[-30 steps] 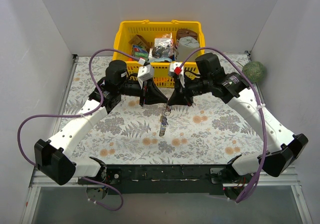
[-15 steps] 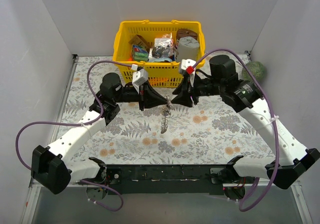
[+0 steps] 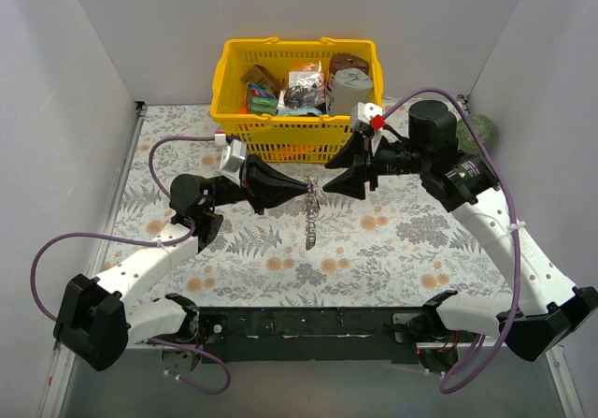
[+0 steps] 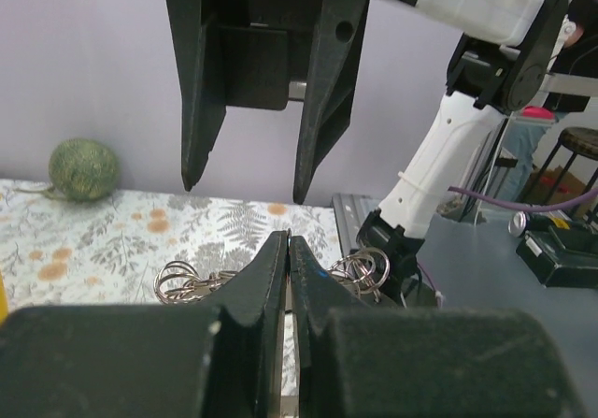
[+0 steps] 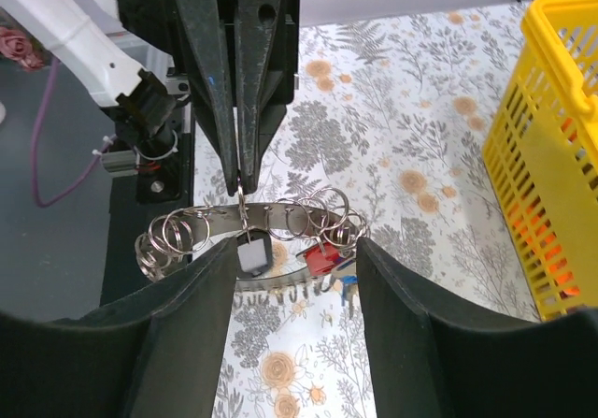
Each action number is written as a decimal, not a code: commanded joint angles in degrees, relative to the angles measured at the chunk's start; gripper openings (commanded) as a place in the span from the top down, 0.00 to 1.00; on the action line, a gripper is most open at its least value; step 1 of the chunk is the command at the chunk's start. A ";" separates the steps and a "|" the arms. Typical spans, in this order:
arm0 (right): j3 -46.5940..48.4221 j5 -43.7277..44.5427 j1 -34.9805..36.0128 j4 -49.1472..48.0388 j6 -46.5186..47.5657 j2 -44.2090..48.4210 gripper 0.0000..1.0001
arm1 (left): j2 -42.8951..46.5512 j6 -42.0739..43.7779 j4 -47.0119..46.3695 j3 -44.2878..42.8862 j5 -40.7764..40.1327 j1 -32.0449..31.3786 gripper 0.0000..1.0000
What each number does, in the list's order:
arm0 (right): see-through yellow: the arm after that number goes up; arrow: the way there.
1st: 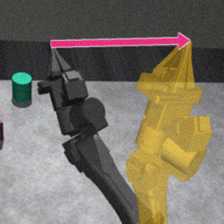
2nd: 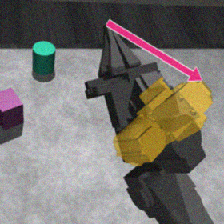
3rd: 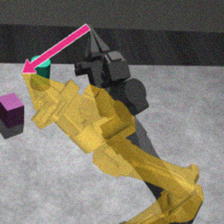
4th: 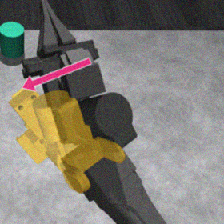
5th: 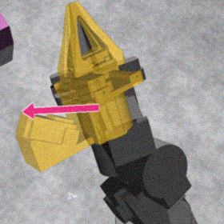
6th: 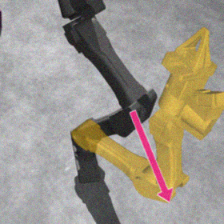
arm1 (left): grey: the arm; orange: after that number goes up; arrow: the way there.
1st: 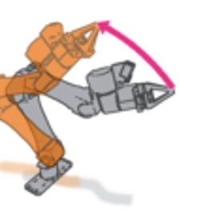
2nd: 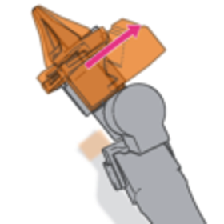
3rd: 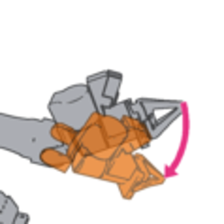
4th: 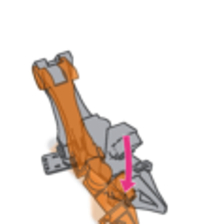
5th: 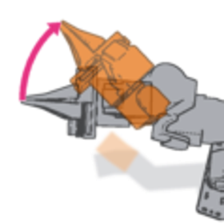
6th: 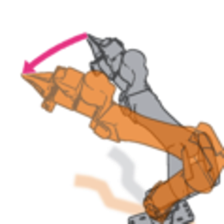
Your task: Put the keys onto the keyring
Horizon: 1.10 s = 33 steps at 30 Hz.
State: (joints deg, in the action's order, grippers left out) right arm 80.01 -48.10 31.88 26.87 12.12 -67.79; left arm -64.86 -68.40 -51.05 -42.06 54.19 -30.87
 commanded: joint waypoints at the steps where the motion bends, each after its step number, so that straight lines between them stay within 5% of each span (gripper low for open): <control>1: -0.03 -5.87 -0.06 -5.16 -2.45 1.34 0.38 | 1.23 -7.88 -19.50 2.16 -4.18 0.02 1.00; 10: -0.82 -9.56 -0.06 -8.15 -4.56 1.43 0.38 | -2.81 -13.25 -29.46 1.55 -2.87 0.02 1.00; 33: -4.60 -12.64 2.22 -15.45 -10.10 -1.03 0.52 | -2.99 -12.72 -27.88 0.23 -1.46 0.11 1.00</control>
State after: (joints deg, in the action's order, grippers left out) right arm 75.55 -59.81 33.52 14.20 2.90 -68.38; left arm -69.04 -81.23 -75.09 -39.81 53.43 -30.87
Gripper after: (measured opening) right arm 0.490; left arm 0.018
